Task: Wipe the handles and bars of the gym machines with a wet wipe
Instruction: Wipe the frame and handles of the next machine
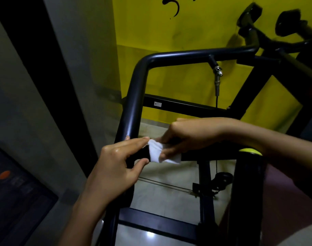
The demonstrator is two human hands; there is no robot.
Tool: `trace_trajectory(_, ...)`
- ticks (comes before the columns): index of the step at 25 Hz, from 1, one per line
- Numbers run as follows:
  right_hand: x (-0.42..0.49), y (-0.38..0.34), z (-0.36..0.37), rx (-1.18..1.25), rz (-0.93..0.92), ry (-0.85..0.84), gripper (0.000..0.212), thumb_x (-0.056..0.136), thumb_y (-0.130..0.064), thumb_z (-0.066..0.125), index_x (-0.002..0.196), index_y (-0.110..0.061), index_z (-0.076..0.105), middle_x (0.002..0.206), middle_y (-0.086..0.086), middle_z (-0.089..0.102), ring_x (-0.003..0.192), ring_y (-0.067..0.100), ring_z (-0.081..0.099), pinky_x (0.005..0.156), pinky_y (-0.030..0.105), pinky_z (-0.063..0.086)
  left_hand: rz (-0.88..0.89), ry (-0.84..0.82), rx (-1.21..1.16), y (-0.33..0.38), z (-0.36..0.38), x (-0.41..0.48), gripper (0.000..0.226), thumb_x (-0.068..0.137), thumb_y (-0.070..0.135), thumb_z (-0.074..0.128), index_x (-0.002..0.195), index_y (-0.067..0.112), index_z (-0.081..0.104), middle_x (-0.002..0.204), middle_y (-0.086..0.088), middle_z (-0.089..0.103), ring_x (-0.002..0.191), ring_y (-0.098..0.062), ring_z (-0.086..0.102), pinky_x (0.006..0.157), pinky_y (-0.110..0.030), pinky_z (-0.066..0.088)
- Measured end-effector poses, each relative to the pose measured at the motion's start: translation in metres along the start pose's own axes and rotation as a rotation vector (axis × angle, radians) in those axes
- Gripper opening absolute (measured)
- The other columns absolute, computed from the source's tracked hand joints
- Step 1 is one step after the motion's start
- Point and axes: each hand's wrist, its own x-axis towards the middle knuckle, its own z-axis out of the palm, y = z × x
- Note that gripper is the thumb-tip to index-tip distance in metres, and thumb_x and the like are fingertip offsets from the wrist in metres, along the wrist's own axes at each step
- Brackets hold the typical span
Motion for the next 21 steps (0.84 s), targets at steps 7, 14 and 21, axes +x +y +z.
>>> trace_trajectory(7, -0.081, 0.023, -0.035, 0.018, 0.159, -0.141, 0.036, 0.073, -0.041, 0.071, 0.092, -0.011, 0.073, 0.051, -0.005, 0.044, 0.041, 0.001, 0.035, 0.042, 0.011, 0.026, 0.041, -0.076, -0.031, 0.005, 0.006, 0.004, 0.046, 0.074, 0.038, 0.061, 0.106, 0.005, 0.068, 0.107, 0.008, 0.061, 0.104, 0.008, 0.054, 0.105, -0.018, 0.031)
trace_trajectory(14, -0.042, 0.009, -0.010, 0.089, 0.159, 0.038, 0.034, 0.086, -0.038, 0.060, 0.074, -0.009, 0.070, 0.050, -0.007, 0.038, 0.040, 0.004, 0.034, 0.041, 0.012, 0.026, 0.085, -0.147, -0.131, 0.008, 0.016, 0.017, 0.042, 0.075, 0.038, 0.061, 0.102, 0.008, 0.071, 0.101, 0.006, 0.067, 0.099, -0.001, 0.060, 0.086, -0.005, 0.043)
trace_trajectory(21, -0.101, 0.018, -0.015, 0.323, 0.133, 0.392, 0.015, 0.079, -0.043, 0.066, 0.082, -0.030, 0.074, 0.067, 0.000, 0.067, 0.058, 0.007, 0.057, 0.049, 0.029, 0.041, 0.068, -0.139, -0.158, 0.005, 0.017, 0.017, 0.040, 0.075, 0.040, 0.061, 0.101, 0.012, 0.072, 0.102, 0.012, 0.064, 0.102, 0.004, 0.057, 0.087, -0.002, 0.039)
